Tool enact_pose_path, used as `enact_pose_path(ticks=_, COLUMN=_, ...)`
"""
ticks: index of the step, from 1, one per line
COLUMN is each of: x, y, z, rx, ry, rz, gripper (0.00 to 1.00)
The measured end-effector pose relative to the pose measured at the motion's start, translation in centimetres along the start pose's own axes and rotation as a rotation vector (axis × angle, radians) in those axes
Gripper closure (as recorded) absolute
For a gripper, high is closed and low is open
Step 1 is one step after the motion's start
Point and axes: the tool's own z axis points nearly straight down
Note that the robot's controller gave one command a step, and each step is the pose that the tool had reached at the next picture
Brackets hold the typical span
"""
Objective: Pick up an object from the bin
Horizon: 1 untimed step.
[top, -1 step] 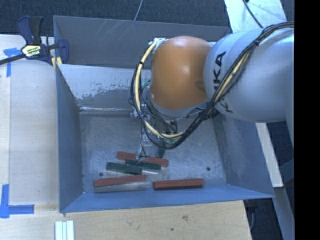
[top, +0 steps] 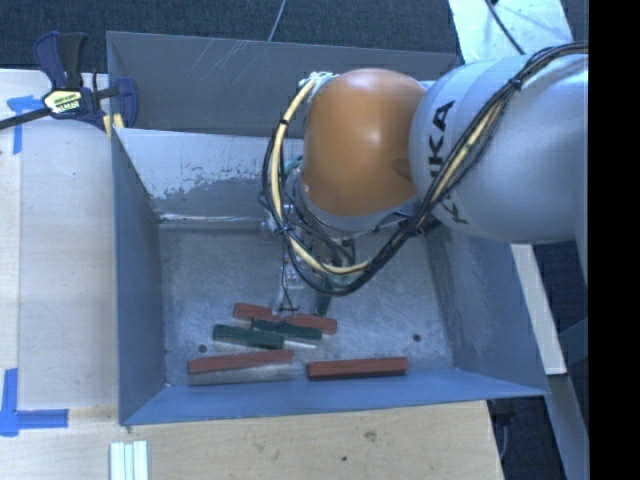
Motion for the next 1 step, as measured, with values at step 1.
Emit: enact_pose_path(ticks=1, x=1.84, y=-0.85, z=7.55, rx=-0.001, ry=-0.004, rz=-0.022, gripper=0.00)
